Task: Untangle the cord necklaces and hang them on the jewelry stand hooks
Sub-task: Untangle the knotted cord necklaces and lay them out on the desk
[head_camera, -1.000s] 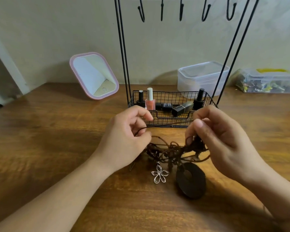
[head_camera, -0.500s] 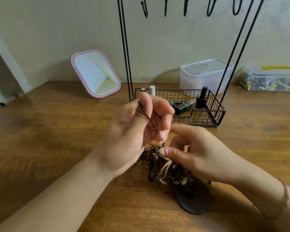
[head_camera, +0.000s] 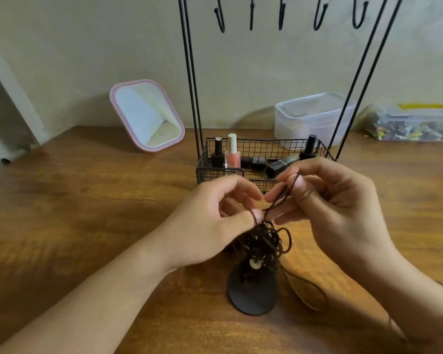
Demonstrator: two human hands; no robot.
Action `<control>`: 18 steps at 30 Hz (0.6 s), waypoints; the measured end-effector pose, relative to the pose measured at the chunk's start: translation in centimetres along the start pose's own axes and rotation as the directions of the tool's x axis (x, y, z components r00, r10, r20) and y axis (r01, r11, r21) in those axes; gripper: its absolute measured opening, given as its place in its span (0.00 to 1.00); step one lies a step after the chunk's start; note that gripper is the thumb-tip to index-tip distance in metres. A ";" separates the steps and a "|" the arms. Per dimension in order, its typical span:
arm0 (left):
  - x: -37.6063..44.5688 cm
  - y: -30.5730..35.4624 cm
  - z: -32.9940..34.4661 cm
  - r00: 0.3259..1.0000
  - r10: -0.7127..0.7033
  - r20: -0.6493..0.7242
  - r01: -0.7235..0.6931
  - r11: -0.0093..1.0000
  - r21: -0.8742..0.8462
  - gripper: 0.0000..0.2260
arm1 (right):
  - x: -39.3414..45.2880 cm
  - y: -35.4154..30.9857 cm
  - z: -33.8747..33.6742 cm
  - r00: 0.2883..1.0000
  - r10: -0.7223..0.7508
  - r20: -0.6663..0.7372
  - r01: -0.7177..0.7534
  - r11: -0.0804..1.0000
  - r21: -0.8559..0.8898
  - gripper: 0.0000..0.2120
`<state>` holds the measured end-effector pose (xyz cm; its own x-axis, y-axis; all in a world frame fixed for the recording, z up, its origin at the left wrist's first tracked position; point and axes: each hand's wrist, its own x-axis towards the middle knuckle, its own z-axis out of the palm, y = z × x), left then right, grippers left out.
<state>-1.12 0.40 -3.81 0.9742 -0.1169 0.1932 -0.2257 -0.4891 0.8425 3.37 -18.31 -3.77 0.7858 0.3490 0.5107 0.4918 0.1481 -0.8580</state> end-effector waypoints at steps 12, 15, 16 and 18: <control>0.2 -0.3 -0.3 0.977 -0.028 0.210 0.052 0.992 -0.113 0.08 | 0.7 -0.1 -2.5 0.988 0.134 0.083 -0.133 0.991 -0.011 0.06; 0.2 -0.4 -0.1 0.981 -0.126 0.145 0.175 0.898 -0.404 0.11 | 0.5 0.7 -2.7 0.981 0.148 0.121 -0.145 0.989 -0.037 0.24; 0.2 -0.4 -0.1 0.976 -0.154 0.157 0.214 0.828 -0.518 0.12 | 0.4 0.7 -2.6 0.991 0.103 0.085 -0.102 0.995 -0.017 0.26; 0.2 -0.4 -0.1 0.972 -0.154 0.180 0.237 0.666 -0.708 0.13 | 0.1 1.1 -2.1 0.996 0.024 0.084 -0.020 0.999 -0.047 0.18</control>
<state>-0.79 0.70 -4.06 0.9806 -0.1933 -0.0329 0.0832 0.2582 0.9625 4.72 -20.06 -4.54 0.7631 0.4288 0.4835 0.4929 0.0977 -0.8646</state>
